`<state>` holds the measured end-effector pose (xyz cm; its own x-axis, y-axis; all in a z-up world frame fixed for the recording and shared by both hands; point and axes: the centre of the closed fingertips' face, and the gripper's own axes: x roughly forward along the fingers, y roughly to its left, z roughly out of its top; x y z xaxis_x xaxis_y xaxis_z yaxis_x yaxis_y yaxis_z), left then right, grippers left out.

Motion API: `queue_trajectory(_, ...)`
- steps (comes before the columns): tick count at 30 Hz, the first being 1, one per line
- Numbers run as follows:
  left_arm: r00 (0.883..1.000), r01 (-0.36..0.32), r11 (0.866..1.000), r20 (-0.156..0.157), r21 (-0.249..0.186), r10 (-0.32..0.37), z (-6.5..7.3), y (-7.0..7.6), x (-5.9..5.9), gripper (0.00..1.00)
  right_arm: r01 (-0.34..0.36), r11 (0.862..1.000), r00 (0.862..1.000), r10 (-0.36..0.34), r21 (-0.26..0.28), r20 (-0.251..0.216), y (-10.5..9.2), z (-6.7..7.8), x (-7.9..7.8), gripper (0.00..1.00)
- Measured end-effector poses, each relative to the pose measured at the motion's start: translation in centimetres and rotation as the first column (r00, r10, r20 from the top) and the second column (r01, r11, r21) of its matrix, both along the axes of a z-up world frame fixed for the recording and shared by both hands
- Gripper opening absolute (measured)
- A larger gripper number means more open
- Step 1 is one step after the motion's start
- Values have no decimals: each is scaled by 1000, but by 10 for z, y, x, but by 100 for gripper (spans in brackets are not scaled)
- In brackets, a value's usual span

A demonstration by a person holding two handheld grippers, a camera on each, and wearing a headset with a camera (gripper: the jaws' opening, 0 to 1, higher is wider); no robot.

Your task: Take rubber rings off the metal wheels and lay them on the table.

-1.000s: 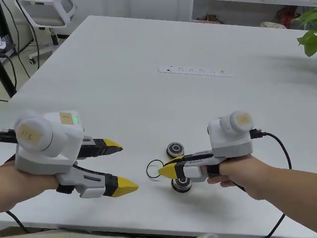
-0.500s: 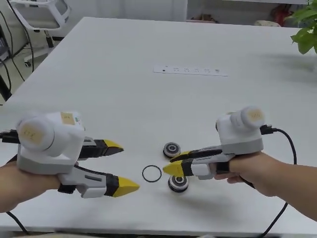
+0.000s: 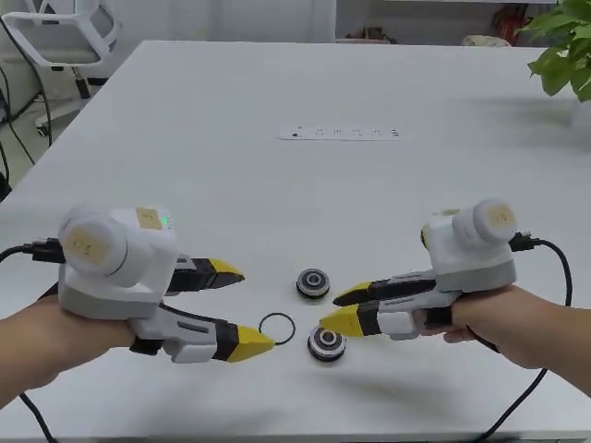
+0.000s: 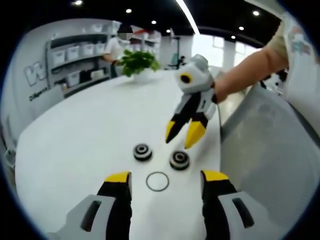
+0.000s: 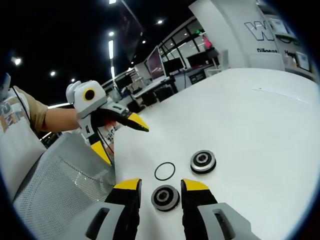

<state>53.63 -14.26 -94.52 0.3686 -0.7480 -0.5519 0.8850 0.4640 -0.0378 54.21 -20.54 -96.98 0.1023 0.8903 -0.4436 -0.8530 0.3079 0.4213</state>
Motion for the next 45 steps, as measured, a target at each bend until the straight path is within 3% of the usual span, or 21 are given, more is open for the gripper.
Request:
queue_trajectory(9, 1000, 27, 1000, -12, 8, -27, -3, -14, 5, 56, 4, 1000, 1000, -4, -17, 18, -10, -6, -1, 30)
queue_trajectory(19, 997, 70, 997, -30, 17, -69, -12, -32, 7, 53, -38, 997, 997, 41, -67, 58, -17, -19, -6, 31)
queue_trajectory(26, 994, 102, 994, -43, 25, -101, -21, -44, 4, 48, -72, 993, 993, 80, -98, 82, -20, -31, -8, 31)
queue_trajectory(45, 986, 152, 988, -77, 43, -148, -43, -67, -1, 34, -88, 989, 990, 100, -120, 98, -18, -42, -9, 30)
